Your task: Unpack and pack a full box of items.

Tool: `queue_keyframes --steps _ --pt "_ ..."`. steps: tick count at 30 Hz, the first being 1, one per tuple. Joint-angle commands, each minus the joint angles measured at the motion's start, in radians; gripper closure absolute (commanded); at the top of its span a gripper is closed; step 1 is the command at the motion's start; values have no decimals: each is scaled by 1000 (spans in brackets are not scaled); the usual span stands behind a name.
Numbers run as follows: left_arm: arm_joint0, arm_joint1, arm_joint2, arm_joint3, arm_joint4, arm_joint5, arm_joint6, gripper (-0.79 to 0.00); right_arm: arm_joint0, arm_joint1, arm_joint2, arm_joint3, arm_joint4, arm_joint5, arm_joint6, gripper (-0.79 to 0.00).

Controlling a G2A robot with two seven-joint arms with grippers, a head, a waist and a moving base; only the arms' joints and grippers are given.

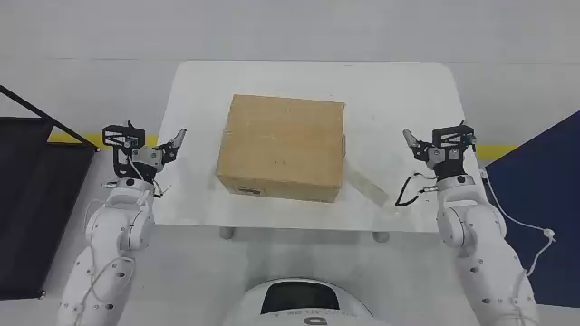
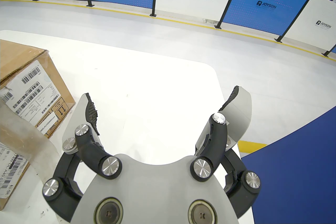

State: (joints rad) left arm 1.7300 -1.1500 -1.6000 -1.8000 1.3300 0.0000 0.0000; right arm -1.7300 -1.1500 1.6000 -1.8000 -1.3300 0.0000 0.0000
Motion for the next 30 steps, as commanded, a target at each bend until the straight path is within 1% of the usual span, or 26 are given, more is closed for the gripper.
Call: queue_keyframes --steps 1,12,15,16,18,23,27,29,30 --pt "0 0 0 0 0 0 0 -785 0 0 0 0 0 0 0 -785" --pt "0 0 0 0 0 0 0 -784 0 0 0 0 0 0 0 -784" --pt "-12 -2 -4 16 23 33 7 -785 0 0 0 0 0 0 0 -785" --pt "-17 -1 2 23 31 18 7 -785 0 0 0 0 0 0 0 -785" --pt "-29 2 7 39 55 -44 5 -785 0 0 0 0 0 0 0 -785" --pt "-54 17 -14 80 65 -286 -2 -785 0 0 0 0 0 0 0 -785" --pt "-79 25 -24 118 48 -416 6 -785 0 0 0 0 0 0 0 -785" --pt "-94 30 -24 140 40 -494 16 -785 0 0 0 0 0 0 0 -785" --pt "-103 31 -28 153 41 -514 20 -785 0 0 0 0 0 0 0 -785"
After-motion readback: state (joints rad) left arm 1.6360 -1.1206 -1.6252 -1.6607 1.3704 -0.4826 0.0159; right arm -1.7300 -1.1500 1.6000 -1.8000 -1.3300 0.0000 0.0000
